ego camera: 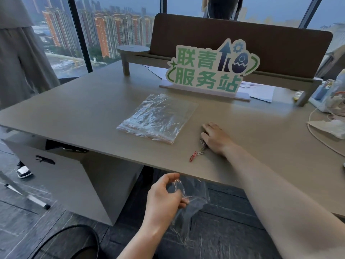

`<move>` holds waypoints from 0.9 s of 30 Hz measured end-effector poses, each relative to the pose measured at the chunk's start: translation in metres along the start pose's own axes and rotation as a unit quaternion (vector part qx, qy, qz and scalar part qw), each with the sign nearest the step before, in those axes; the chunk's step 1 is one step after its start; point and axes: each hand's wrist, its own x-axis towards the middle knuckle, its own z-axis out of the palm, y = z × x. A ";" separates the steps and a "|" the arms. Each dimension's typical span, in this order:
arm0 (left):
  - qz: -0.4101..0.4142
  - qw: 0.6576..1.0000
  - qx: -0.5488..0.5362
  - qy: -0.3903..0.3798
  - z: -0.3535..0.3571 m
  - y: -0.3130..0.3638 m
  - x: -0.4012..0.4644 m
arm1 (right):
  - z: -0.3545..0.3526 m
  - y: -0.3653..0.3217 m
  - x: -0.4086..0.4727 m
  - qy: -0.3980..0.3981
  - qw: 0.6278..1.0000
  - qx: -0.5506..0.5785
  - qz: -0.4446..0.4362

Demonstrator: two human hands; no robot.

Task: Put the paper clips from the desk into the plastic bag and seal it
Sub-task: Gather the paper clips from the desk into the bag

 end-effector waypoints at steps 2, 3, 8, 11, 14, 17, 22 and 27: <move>-0.001 1.000 -0.005 -0.002 -0.001 0.000 0.001 | 0.002 0.000 -0.004 0.002 1.000 -0.002 -0.020; -0.002 1.000 -0.008 -0.001 -0.001 -0.001 0.001 | 0.003 0.000 -0.007 0.001 0.999 -0.002 -0.032; 0.001 1.000 -0.011 0.008 -0.002 0.000 0.000 | 0.008 -0.006 -0.030 -0.015 0.995 -0.005 -0.097; 0.006 1.000 -0.015 0.011 -0.003 0.001 -0.002 | 0.011 -0.013 -0.046 -0.027 0.993 -0.002 -0.118; 0.010 1.000 -0.015 0.017 -0.005 0.001 -0.003 | 0.016 -0.020 -0.061 -0.030 0.990 0.000 -0.135; 0.015 1.000 -0.013 0.020 -0.007 0.003 -0.005 | 0.019 -0.029 -0.079 -0.034 0.987 0.013 -0.153; 0.017 0.999 0.000 0.028 -0.008 0.002 -0.006 | 0.020 -0.040 -0.096 -0.015 0.989 0.057 -0.133; 0.018 0.999 0.011 0.034 -0.008 0.004 -0.007 | 0.030 -0.053 -0.105 -0.017 0.991 0.026 -0.127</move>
